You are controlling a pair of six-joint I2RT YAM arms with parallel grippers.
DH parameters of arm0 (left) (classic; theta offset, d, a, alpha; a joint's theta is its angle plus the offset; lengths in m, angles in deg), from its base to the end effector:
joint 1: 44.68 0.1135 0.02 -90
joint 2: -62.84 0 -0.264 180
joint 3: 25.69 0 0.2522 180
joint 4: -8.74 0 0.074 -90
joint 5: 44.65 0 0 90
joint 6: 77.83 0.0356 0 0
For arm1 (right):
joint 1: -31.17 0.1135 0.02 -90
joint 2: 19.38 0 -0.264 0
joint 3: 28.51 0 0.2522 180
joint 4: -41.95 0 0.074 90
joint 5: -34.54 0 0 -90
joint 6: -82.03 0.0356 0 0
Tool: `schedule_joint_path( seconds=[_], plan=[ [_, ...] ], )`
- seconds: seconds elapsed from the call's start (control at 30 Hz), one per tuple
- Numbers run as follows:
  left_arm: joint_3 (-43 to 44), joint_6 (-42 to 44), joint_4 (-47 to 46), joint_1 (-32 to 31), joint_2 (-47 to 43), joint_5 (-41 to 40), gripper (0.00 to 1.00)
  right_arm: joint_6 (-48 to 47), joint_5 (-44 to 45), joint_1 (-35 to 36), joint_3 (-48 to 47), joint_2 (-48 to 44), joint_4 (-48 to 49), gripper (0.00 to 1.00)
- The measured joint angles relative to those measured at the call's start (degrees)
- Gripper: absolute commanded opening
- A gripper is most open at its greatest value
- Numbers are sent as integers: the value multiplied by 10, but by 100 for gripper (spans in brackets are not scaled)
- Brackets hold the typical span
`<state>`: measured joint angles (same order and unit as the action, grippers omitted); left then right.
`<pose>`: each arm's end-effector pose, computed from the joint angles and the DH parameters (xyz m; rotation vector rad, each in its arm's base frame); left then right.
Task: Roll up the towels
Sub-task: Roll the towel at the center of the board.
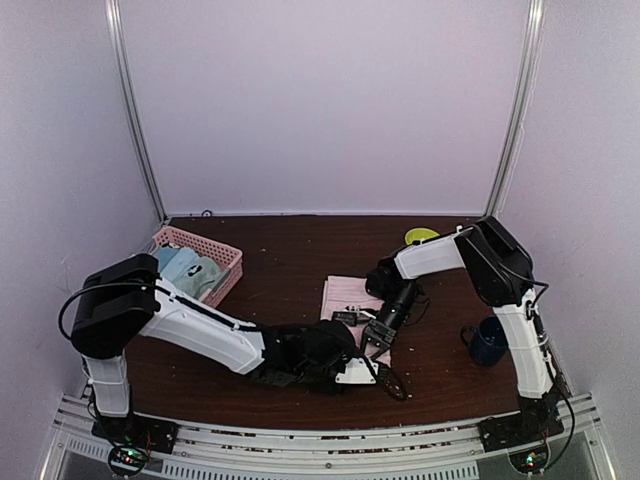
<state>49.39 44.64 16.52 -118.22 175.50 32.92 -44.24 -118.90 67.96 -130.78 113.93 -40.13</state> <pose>0.1201 -0.3795 0.1259 1.8050 1.4909 -0.0983 0.2867 0.2542 0.0929 1.1671 -2.0777 -1.4591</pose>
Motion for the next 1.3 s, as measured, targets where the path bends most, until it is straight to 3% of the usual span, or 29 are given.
schedule_joint_path(
  seconds=[0.1,0.4,0.7,0.97,1.17,1.3],
  plan=[
    [16,2,-4,-2,17,-28,44,-7,-1,-2,0,2,-10,1],
    [28,3,-8,-9,35,-54,19,-45,0,-6,-2,2,-33,5],
    [92,-28,78,4,54,11,11,-60,31,-14,-27,-2,-83,34],
    [137,-113,167,40,60,195,10,-63,59,-99,-71,-130,-81,36],
    [235,-174,274,82,115,371,10,23,74,-222,-60,-316,4,33],
    [314,-206,339,116,176,490,9,30,82,-249,-8,-442,57,34]
  ],
)
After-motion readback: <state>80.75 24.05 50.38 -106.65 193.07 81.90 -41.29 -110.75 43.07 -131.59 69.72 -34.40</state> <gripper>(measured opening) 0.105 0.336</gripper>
